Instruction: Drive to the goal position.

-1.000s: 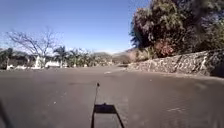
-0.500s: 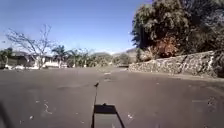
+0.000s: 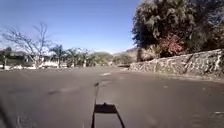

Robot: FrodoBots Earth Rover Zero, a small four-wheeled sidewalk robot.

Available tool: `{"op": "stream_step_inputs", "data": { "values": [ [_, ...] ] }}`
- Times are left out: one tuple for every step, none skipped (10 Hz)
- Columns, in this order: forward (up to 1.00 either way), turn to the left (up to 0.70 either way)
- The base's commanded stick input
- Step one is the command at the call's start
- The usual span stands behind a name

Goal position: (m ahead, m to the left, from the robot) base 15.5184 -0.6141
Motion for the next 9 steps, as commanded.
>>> {"op": "stream_step_inputs", "data": {
  "values": [
    [1.00,0.00],
    [1.00,0.00],
    [1.00,-0.05],
    [1.00,-0.17],
    [1.00,-0.25],
    [1.00,-0.14],
    [1.00,-0.03],
    [1.00,0.00],
    [1.00,0.00]
  ]
}}
